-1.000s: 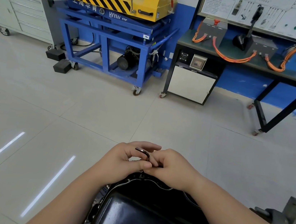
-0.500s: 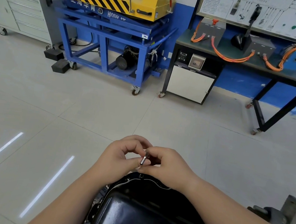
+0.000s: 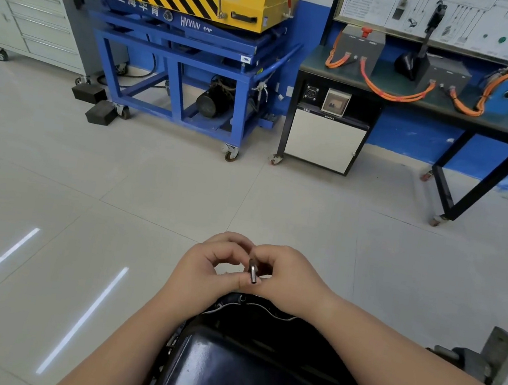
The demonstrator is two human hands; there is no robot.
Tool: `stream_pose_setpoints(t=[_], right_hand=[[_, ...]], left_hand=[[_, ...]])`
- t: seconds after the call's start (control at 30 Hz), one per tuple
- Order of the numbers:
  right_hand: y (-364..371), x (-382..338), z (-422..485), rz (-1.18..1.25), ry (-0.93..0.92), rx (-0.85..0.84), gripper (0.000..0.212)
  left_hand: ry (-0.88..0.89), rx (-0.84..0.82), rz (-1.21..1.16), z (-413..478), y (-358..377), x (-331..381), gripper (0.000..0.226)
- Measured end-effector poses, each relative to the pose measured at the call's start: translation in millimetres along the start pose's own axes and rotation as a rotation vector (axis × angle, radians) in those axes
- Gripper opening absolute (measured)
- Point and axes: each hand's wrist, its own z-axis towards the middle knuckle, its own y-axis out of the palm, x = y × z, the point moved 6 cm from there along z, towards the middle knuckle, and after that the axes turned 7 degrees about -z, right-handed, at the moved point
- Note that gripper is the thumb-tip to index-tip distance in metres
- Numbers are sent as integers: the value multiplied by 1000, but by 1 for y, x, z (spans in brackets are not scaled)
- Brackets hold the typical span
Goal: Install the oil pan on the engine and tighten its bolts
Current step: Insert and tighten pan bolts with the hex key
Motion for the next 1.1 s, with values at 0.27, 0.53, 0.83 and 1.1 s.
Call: stream_pose_setpoints(t=[0.27,0.53,0.83,1.1], right_hand=[[2,0,-3,32,-19,-93,28],[-1,5,0,-40,21,14,14],[4,0,-2,16,-19,-24,17],[1,3,0,-4,3,-1,17]], left_hand=[[-17,-45,60,2,0,-3,4],[-36,-17,-66,2,2,-10,18],[-35,-21,5,3,0,-13,12],[-29,-113,-25,3,8,-9,16]])
